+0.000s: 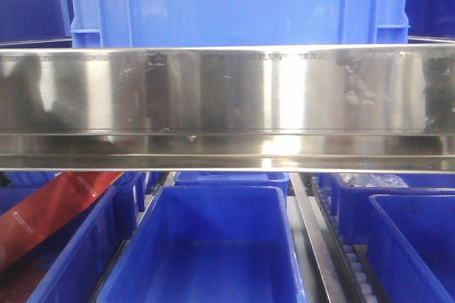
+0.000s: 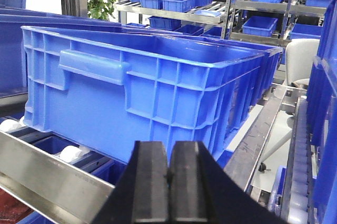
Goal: Place cylindrical capacitor in blue bin on shelf
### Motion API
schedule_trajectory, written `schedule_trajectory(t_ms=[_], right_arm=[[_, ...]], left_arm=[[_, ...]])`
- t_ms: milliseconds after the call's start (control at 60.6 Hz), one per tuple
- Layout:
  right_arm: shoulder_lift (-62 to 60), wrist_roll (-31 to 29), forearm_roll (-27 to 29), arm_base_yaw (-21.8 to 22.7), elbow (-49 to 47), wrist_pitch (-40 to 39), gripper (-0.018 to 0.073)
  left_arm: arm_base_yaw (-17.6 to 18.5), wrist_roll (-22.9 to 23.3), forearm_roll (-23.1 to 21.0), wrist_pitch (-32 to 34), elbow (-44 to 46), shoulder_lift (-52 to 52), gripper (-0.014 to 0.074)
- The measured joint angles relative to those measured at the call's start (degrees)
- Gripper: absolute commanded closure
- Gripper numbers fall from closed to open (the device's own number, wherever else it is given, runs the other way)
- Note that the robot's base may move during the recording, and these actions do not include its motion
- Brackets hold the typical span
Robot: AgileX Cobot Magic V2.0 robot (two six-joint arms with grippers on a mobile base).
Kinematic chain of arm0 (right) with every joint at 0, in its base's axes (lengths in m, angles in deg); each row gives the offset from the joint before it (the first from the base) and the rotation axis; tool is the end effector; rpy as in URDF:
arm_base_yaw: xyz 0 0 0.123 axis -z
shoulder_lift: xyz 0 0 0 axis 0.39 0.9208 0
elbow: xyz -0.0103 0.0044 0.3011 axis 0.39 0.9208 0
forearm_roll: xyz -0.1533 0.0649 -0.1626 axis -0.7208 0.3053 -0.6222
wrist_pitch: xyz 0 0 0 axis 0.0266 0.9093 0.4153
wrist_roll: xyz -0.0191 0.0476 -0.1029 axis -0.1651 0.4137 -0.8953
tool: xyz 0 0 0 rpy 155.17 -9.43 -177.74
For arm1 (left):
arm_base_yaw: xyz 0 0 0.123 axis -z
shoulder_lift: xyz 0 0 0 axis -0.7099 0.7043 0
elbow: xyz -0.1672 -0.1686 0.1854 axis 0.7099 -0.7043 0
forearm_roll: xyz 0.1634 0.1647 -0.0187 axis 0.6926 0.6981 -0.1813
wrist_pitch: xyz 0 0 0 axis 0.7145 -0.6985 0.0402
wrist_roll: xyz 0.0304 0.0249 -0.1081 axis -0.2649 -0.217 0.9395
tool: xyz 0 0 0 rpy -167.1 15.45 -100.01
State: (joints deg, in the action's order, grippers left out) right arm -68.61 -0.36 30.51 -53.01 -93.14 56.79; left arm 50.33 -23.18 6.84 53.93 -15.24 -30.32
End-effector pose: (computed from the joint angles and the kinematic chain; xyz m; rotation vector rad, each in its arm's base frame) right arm 0.0347 0.0189 0.3247 -0.4222 1.5249 0.3847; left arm 0.0452 -0.0032 0.2032 0.0020 1.5908 -0.1249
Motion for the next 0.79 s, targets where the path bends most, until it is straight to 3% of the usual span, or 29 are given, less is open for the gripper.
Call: schedule_trajectory(t_ms=[462, 792], right_arm=[[0.00, 0.00, 0.20, 1.58, 1.04, -1.54, 0.0711], [-1.28, 0.00, 4.66, 22.24, 11.43, -8.53, 0.0711]], left_arm=[[0.00, 0.00, 0.00, 0.00, 0.00, 0.00, 0.0687], [0.00, 0.00, 0.00, 0.00, 0.00, 0.00, 0.0687]])
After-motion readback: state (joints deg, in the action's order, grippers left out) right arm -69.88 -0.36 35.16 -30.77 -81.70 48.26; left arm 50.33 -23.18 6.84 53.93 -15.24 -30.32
